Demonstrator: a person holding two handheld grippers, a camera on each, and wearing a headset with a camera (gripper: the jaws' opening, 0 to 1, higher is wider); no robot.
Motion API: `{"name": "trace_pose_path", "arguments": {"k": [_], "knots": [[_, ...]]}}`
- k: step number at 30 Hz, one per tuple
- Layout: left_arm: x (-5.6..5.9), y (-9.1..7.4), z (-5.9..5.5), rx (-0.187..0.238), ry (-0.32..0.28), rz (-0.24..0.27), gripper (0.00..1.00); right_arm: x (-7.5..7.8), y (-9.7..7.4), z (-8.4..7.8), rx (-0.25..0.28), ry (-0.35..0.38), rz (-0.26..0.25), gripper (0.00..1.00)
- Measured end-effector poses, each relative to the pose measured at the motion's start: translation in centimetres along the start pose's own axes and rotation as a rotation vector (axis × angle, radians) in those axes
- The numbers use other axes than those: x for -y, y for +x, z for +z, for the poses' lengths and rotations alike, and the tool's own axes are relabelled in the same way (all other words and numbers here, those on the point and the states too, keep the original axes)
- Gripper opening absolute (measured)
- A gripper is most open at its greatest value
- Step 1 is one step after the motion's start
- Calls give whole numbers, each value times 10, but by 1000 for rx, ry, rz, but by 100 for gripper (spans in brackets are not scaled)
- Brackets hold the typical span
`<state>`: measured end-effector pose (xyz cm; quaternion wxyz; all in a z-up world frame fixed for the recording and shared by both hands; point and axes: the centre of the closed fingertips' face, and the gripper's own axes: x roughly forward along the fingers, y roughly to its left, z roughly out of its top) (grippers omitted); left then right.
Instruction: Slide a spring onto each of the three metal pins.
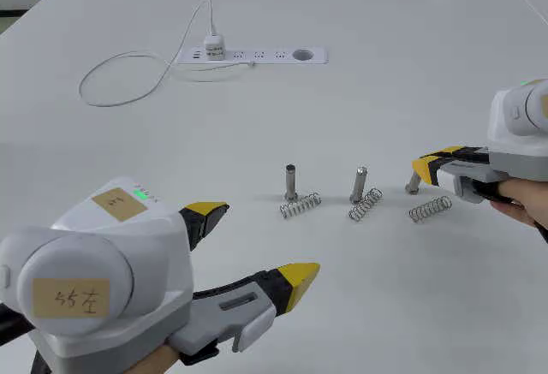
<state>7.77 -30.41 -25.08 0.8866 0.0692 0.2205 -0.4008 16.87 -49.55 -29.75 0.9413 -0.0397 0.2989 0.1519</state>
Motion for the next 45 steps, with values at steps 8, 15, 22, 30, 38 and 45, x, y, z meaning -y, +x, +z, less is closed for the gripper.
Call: {"name": "trace_pose_path", "arguments": {"k": [8,15,22,30,38,45], "knots": [[1,-1,0,-2,2,1,65,1,0,0,-4,9,-1,8],[1,-2,0,0,3,3,65,0,-3,-2,-9,18,0,8],[2,-3,0,-1,6,-1,65,-1,-5,-2,-12,21,0,8],[3,-2,-1,-5,10,-1,64,3,-6,-5,-22,31,-10,8],[3,-2,-2,-8,10,-3,64,3,-7,-6,-24,42,-12,8],[2,-2,-3,-11,10,-1,63,3,-8,-7,-27,64,-14,9]]}}
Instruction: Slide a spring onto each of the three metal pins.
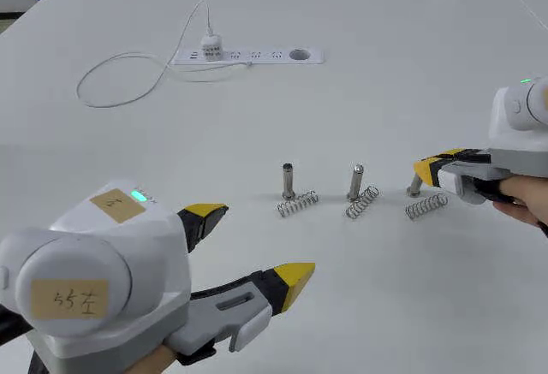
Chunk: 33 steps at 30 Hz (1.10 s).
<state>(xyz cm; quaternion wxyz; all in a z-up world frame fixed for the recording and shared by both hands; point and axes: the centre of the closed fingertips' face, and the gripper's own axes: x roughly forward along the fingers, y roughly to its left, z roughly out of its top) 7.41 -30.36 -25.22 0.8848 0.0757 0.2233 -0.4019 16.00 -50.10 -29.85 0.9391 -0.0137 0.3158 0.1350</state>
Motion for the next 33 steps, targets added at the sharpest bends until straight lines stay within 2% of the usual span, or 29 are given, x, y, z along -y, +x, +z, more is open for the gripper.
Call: {"name": "trace_pose_path", "arguments": {"k": [9,22,28,33], "knots": [[2,1,-1,-2,2,-5,62,-1,0,1,8,41,1,10],[-4,3,0,-6,21,1,62,-1,-10,8,39,44,1,22],[-9,7,2,-2,47,14,61,-3,-18,13,64,41,21,29],[-13,15,-3,-26,73,13,58,-8,-23,13,75,42,41,34]]}}
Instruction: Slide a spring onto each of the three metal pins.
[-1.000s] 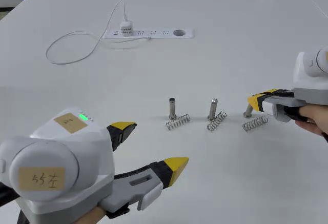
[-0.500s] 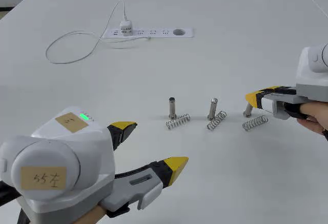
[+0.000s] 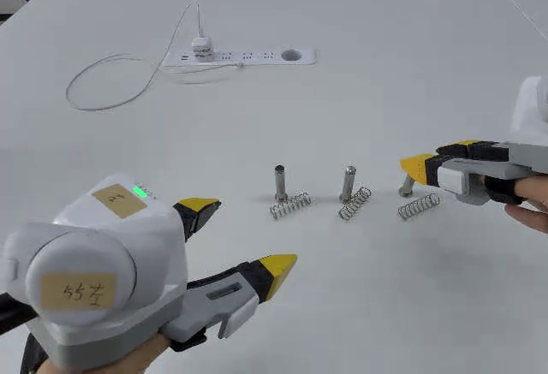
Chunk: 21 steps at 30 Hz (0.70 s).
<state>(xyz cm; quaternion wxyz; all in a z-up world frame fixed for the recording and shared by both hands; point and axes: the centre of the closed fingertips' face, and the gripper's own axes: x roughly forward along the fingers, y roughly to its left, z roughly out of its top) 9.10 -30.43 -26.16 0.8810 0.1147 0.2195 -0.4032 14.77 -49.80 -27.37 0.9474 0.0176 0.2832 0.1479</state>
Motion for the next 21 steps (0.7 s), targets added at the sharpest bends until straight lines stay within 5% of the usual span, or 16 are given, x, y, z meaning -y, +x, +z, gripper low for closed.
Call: {"name": "trace_pose_path", "arguments": {"k": [21], "knots": [[-26,38,0,-25,61,-45,44,-24,-12,-11,31,-32,100,49]]}}
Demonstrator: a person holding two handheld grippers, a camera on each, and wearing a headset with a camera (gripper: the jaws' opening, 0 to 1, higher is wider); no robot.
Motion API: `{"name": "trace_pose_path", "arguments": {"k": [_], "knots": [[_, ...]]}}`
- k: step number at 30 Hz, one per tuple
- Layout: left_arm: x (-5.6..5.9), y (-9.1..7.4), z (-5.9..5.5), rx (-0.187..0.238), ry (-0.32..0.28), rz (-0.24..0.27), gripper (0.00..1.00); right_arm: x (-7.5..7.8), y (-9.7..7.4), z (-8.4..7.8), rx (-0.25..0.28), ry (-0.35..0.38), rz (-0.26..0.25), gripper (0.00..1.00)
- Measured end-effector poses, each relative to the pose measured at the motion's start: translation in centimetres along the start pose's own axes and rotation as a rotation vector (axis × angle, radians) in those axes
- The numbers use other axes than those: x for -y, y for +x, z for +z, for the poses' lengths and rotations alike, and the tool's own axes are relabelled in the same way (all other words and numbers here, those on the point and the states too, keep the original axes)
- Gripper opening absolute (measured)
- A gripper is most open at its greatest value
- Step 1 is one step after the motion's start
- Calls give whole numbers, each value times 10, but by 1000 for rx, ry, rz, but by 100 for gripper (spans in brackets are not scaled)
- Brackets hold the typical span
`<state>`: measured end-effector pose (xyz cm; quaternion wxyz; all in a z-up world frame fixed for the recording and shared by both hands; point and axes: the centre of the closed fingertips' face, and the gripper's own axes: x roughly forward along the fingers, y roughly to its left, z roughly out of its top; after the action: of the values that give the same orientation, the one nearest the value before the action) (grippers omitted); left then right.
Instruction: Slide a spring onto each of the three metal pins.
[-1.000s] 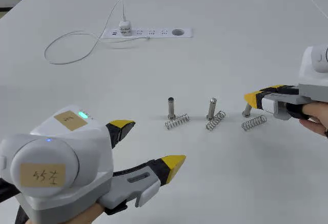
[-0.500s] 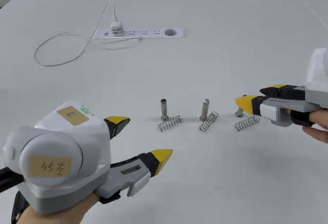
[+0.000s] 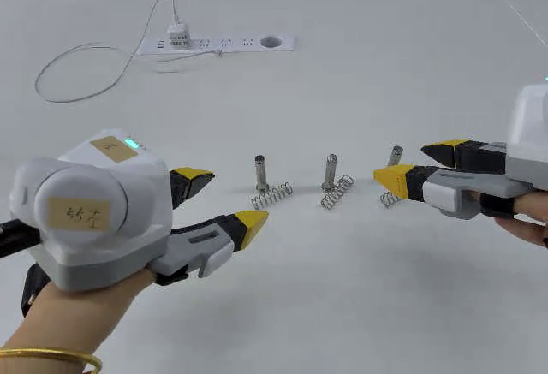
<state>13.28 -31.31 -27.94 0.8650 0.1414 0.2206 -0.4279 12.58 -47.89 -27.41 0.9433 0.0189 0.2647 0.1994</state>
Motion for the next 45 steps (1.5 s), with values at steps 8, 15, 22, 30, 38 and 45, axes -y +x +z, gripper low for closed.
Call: {"name": "trace_pose_path", "arguments": {"k": [8,15,22,30,38,45], "knots": [[-2,16,-7,-28,12,-28,38,-11,-4,-1,18,-7,37,54],[-4,30,-15,-59,-3,-49,34,-14,-5,-2,27,-3,48,55],[-3,42,-26,-91,-3,-80,30,-16,-6,-8,17,0,50,55],[-2,54,-34,-115,2,-110,26,-16,-6,-14,8,13,56,56],[-1,61,-38,-132,17,-125,23,-15,-6,-22,-7,35,51,56],[-3,64,-40,-132,-5,-130,20,-14,-6,-25,-12,47,45,56]]}}
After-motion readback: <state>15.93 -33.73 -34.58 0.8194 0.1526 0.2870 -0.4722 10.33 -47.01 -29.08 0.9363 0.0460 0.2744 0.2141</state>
